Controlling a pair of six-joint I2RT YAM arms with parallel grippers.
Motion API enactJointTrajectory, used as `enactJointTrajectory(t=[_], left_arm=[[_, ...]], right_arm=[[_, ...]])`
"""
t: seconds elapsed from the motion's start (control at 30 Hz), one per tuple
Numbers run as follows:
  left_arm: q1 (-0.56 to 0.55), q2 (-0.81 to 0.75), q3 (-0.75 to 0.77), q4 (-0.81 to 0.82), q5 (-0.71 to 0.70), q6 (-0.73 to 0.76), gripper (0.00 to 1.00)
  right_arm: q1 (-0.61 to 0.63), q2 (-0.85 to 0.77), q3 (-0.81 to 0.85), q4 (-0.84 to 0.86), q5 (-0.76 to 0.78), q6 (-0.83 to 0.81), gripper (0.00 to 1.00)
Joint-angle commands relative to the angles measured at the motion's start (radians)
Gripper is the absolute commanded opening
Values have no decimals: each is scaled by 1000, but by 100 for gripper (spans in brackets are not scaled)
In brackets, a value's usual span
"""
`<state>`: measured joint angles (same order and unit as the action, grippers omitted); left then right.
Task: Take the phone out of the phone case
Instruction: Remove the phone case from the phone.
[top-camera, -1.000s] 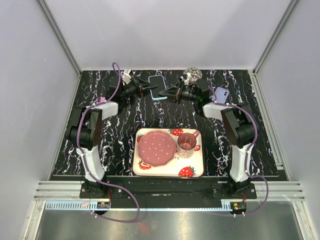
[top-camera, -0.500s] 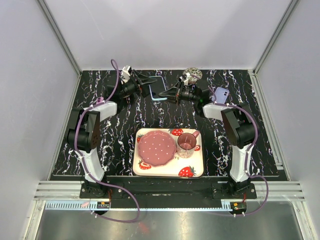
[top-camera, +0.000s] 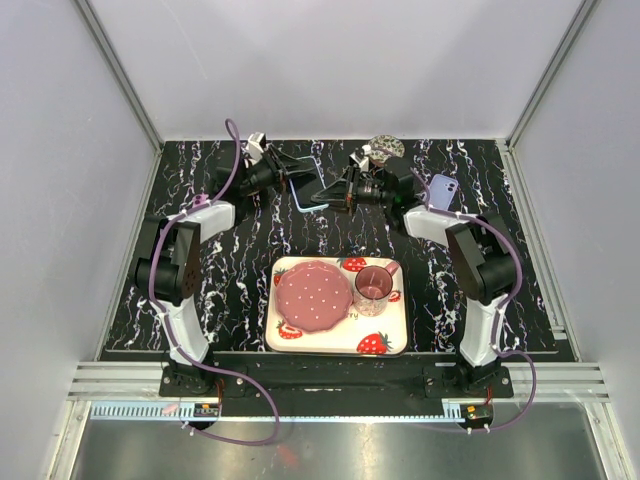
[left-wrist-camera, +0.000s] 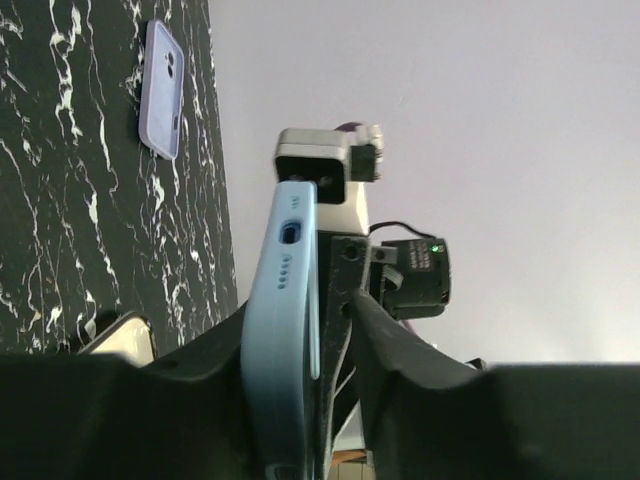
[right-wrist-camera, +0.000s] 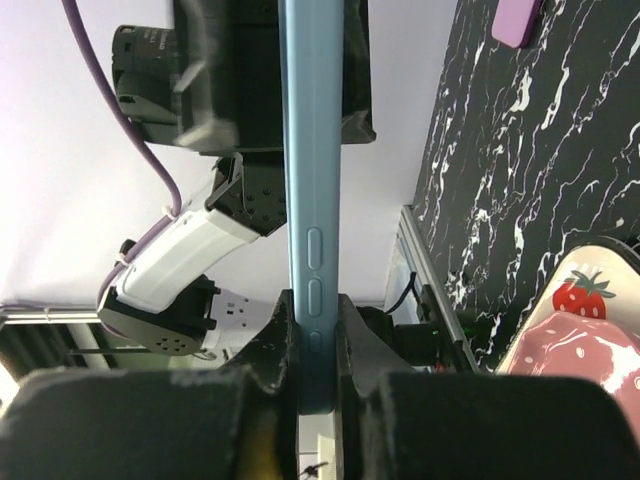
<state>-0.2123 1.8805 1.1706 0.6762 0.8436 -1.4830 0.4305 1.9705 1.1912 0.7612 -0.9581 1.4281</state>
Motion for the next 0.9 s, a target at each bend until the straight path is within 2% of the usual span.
enactJointTrajectory(t=[0.0,0.03,0.07,0.1,0.17,0.27,0.33,0.37,0.43,0.47,0.5,0.57,0.77,0.87], left_arm=[[-6,-40,40,59,-8,13,29],[-6,-43,40,54,-8,15,24],[-6,-44,43,51,-8,13,9],[-4,-46,43,46,-5,20,3],[-6,-52,41,39,-3,24,0],[-4,-63,35,65,-8,15,0],[-2,-69,31,104,-8,-9,0],[1,-72,31,115,-9,-16,0],[4,-86,26,134,-18,-28,0],[5,-93,20,119,-24,-25,0],[7,-104,20,93,-38,12,0],[11,-136,18,11,-54,55,0],[16,-149,18,3,-55,72,0],[19,-152,6,26,-54,55,0]], right_arm=[[17,-127,48,-297,-1,-268,0],[16,-146,54,-356,30,-309,0],[16,-156,59,-403,39,-374,0],[16,-166,64,-477,48,-400,0],[16,-189,64,-529,82,-449,0],[10,-211,50,-574,113,-446,27],[5,-232,19,-544,134,-425,55],[4,-239,10,-527,137,-393,57],[-4,-280,-59,-435,189,-338,56],[-4,-295,-102,-362,211,-242,56],[-4,-303,-181,-200,225,-192,55],[-4,-295,-237,-3,242,-73,55],[-1,-208,-294,330,233,119,62],[1,-183,-274,386,228,164,64]])
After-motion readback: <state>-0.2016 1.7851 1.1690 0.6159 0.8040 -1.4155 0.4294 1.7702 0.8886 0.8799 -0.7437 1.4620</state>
